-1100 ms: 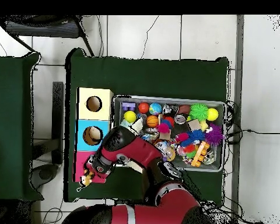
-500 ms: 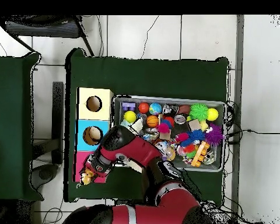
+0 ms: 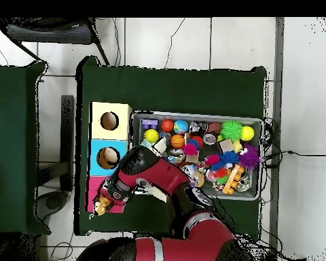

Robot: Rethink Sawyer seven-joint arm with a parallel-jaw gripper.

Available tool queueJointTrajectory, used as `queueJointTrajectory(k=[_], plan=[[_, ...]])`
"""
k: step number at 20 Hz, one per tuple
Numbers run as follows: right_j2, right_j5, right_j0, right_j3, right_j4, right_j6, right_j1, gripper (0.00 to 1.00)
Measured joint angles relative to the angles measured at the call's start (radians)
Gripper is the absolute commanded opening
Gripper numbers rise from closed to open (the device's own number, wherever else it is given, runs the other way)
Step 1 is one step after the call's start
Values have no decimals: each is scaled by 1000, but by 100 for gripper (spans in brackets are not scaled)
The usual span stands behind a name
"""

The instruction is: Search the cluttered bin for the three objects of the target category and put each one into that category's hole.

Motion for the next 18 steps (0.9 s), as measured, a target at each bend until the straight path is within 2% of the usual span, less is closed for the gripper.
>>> queueJointTrajectory(k=[8, 18], plan=[[2, 0, -4, -11, 0, 0, 0, 100], [2, 16, -3, -76, -27, 0, 2, 100]])
